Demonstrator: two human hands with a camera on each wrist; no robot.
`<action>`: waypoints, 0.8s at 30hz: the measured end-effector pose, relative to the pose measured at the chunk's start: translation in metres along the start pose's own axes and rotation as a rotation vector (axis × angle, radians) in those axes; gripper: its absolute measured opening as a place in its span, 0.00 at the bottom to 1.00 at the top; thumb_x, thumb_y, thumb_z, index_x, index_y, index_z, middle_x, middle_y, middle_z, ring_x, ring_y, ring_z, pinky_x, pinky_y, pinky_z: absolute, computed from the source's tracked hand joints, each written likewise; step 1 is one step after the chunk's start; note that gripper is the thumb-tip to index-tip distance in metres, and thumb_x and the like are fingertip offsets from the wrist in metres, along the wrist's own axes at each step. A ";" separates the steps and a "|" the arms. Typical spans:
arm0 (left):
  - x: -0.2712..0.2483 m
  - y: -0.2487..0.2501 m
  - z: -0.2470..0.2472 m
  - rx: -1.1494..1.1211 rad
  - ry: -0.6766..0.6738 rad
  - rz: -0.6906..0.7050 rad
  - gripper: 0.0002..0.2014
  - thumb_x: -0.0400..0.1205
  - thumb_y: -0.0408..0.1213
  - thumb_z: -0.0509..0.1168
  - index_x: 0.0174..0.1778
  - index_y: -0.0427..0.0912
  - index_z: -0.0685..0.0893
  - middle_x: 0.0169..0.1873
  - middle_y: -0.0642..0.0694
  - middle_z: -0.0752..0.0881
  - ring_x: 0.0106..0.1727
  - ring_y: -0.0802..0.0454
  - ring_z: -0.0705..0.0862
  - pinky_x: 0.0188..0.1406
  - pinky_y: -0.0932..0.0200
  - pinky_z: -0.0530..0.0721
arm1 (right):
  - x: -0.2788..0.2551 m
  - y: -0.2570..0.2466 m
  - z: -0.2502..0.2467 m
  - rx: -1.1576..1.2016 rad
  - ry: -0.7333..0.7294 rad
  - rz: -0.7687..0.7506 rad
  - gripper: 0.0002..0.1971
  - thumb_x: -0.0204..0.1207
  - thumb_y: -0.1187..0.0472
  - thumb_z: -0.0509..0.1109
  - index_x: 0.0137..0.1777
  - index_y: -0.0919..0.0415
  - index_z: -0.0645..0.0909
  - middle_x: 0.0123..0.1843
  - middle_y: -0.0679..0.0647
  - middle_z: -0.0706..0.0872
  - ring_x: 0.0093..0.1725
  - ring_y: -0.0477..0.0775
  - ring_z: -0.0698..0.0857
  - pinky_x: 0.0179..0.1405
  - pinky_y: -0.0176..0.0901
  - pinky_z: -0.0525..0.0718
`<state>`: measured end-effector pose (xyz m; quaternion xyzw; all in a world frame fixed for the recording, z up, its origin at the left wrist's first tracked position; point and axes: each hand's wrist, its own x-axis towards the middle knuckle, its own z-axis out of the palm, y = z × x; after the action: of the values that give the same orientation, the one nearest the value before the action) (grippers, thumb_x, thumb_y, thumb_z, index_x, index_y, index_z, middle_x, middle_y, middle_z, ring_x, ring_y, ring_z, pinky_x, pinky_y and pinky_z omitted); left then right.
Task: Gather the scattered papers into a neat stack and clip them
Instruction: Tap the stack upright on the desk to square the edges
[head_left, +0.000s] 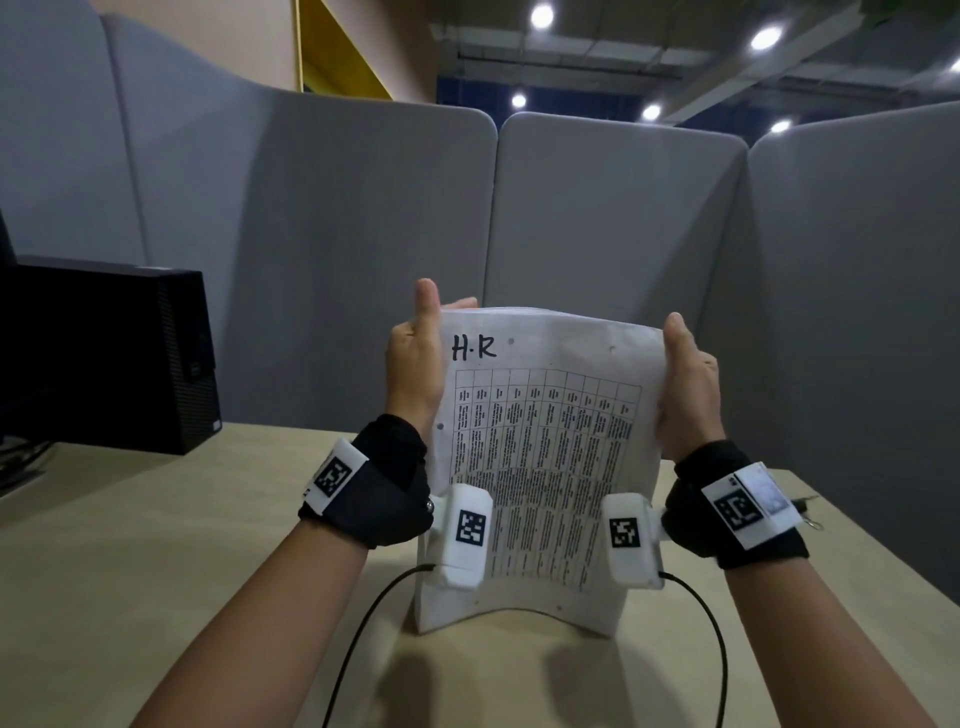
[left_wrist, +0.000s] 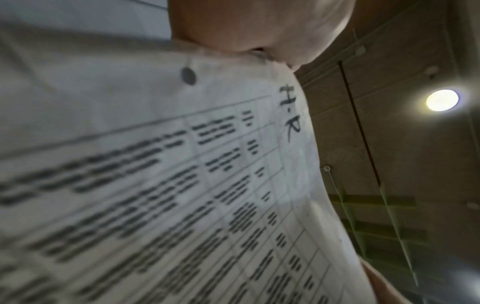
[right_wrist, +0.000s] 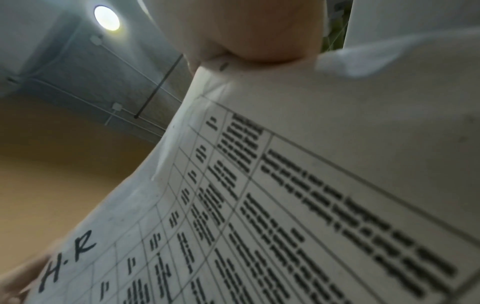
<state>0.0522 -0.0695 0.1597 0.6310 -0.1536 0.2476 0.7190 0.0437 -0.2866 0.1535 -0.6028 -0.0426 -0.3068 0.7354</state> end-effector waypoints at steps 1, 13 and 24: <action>-0.002 -0.003 -0.001 0.005 -0.034 0.011 0.26 0.75 0.72 0.51 0.44 0.56 0.84 0.31 0.47 0.83 0.35 0.52 0.83 0.36 0.58 0.83 | 0.002 0.000 0.000 0.011 0.002 0.034 0.22 0.83 0.50 0.55 0.32 0.62 0.77 0.24 0.51 0.82 0.21 0.44 0.80 0.22 0.32 0.77; -0.002 -0.011 -0.010 -0.025 -0.188 0.000 0.11 0.67 0.37 0.75 0.40 0.43 0.81 0.39 0.46 0.88 0.43 0.47 0.89 0.47 0.50 0.88 | -0.004 -0.011 -0.007 0.134 -0.164 0.195 0.40 0.73 0.25 0.39 0.37 0.58 0.79 0.25 0.53 0.83 0.24 0.51 0.81 0.28 0.39 0.81; -0.020 -0.031 -0.012 -0.091 -0.189 -0.173 0.07 0.76 0.38 0.70 0.47 0.43 0.81 0.40 0.48 0.88 0.36 0.58 0.90 0.36 0.60 0.87 | -0.027 0.035 -0.020 -0.051 -0.221 0.026 0.46 0.35 0.37 0.85 0.54 0.62 0.82 0.47 0.58 0.90 0.48 0.60 0.88 0.45 0.51 0.90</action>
<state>0.0517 -0.0632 0.1219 0.6293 -0.1765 0.1169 0.7478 0.0330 -0.2907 0.1067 -0.6521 -0.1078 -0.2299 0.7144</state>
